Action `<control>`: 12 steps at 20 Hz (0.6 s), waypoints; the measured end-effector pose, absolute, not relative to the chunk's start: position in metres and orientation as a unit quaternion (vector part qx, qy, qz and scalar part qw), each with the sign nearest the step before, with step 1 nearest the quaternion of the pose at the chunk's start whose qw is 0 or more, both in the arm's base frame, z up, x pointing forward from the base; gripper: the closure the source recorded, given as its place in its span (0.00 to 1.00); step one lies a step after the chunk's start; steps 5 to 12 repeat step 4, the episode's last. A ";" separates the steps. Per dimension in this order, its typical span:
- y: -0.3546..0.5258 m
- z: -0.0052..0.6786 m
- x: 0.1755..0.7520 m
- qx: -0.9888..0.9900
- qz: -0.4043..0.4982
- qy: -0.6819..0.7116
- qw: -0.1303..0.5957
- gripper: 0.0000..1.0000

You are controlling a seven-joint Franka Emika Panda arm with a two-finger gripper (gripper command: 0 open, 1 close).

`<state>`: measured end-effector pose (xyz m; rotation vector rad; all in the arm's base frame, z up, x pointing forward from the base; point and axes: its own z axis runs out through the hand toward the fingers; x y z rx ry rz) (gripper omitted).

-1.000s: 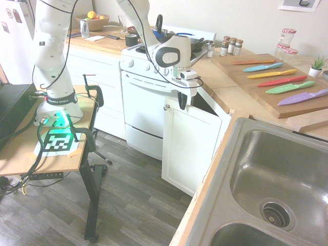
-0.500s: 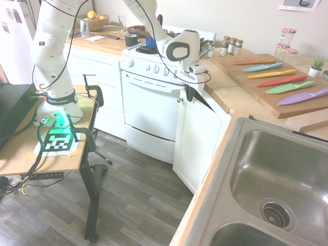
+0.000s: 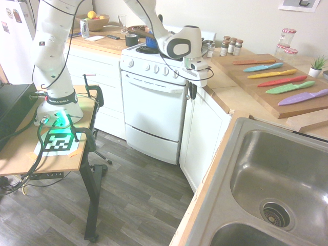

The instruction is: Close the cabinet

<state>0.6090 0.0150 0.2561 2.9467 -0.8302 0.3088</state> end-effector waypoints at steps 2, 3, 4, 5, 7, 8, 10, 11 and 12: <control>-0.015 0.268 0.587 0.951 0.119 -0.285 0.022 1.00; -0.032 0.272 0.574 0.948 0.128 -0.292 0.017 1.00; -0.049 0.273 0.560 0.944 0.136 -0.300 0.013 1.00; -0.049 0.273 0.560 0.944 0.136 -0.300 0.013 1.00; -0.049 0.273 0.560 0.944 0.136 -0.300 0.013 1.00; -0.049 0.273 0.560 0.944 0.136 -0.300 0.013 1.00; -0.049 0.273 0.560 0.944 0.136 -0.300 0.013 1.00; -0.049 0.273 0.560 0.944 0.136 -0.300 0.013 1.00; -0.049 0.273 0.560 0.944 0.136 -0.300 0.013 1.00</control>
